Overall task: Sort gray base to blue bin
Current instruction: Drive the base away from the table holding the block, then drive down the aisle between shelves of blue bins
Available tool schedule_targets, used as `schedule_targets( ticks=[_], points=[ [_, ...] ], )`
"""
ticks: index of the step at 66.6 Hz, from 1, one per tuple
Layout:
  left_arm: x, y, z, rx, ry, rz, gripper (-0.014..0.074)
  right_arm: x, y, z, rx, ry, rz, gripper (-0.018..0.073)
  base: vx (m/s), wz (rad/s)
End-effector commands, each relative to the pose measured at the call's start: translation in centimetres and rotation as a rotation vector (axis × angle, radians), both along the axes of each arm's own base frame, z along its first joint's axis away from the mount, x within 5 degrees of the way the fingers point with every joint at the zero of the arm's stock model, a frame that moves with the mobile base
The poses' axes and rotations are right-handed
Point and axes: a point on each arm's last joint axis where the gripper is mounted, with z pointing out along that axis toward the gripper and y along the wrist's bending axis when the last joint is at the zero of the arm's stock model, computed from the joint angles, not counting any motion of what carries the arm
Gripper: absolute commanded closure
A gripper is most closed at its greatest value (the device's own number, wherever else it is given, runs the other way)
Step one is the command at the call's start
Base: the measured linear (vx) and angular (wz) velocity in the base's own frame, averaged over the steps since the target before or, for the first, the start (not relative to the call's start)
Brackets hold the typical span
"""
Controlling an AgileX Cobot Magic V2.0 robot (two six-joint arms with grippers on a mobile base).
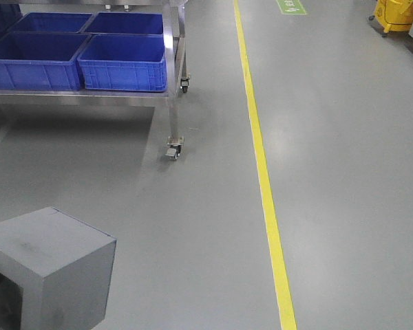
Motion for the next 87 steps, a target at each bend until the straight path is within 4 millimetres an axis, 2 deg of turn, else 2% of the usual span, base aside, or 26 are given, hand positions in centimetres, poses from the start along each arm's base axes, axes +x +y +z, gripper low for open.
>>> schedule_targets(
  ticks=[1,87],
  points=[
    [-0.05,-0.12,1.95,-0.087,-0.1,-0.014,0.0604,0.04,0.01,0.56,-0.021,-0.08,0.003,0.0564,0.39,-0.02],
    [-0.05,-0.12,1.95,-0.087,-0.1,-0.014,0.0604,0.04,0.01,0.58,-0.021,-0.082,0.003,0.0564,0.42,0.03]
  ],
)
